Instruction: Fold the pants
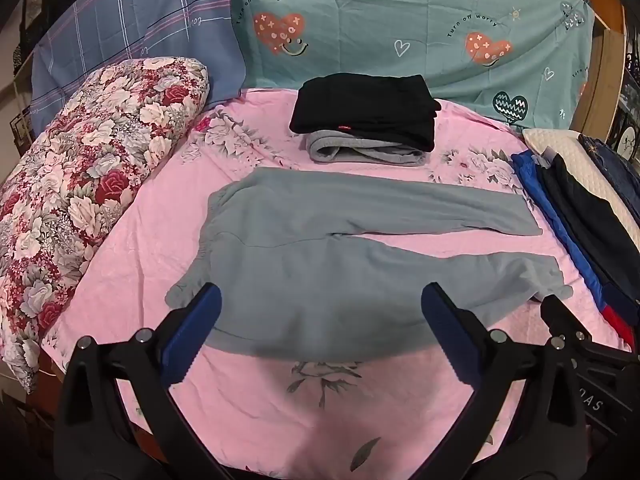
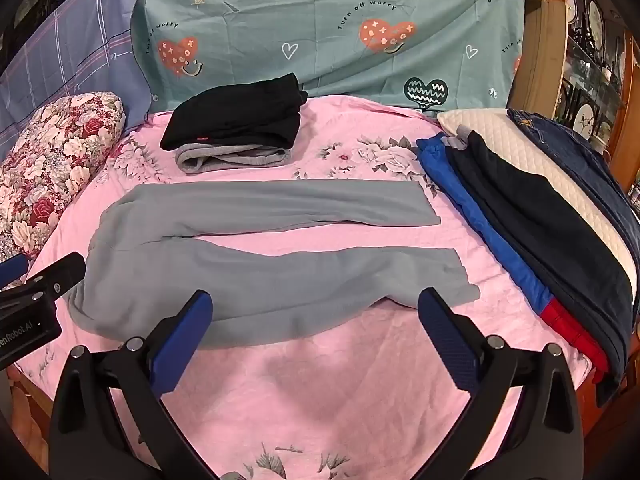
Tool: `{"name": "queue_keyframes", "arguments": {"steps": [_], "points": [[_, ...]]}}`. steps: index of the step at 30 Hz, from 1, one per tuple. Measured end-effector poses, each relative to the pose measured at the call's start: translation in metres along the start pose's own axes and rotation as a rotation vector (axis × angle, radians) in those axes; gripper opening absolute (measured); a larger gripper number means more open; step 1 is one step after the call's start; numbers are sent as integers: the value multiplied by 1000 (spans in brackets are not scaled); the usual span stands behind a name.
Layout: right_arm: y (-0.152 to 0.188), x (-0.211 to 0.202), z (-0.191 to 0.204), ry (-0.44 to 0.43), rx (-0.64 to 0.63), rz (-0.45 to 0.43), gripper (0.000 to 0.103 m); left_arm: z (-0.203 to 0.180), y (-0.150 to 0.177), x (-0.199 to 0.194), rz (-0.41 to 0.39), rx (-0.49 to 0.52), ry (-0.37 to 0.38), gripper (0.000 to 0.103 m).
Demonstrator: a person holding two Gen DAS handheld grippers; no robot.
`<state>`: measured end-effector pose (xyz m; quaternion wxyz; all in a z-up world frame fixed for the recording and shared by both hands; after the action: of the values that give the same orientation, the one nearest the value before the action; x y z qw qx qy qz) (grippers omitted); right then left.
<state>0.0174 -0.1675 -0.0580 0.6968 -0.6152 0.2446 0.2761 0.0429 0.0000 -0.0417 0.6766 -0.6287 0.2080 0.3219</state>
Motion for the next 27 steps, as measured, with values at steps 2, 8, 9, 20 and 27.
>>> {"name": "queue_keyframes", "arguments": {"steps": [2, 8, 9, 20, 27], "points": [[0, 0, 0, -2, 1, -2, 102, 0, 0, 0, 3, 0, -1, 101], [0, -3, -2, -5, -4, 2, 102, 0, 0, 0, 4, 1, 1, 101], [0, -3, -2, -5, -4, 3, 102, 0, 0, 0, 4, 1, 1, 101], [1, -2, 1, 1, -10, 8, 102, 5, 5, 5, 6, 0, 1, 101], [1, 1, 3, 0, -14, 11, 102, 5, 8, 6, 8, -1, 1, 101]]}}
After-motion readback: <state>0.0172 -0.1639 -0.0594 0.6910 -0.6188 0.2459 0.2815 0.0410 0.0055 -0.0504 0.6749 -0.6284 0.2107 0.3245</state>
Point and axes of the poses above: each gripper's, at about its wrist camera, not at the fingertips, and x roughly the way its jaws point, z to its left, y to its underside, the point moved 6 cm from there along x, roughly the way its jaws point, and after that the axes turned 10 degrees about -y, right-handed, at the moved point
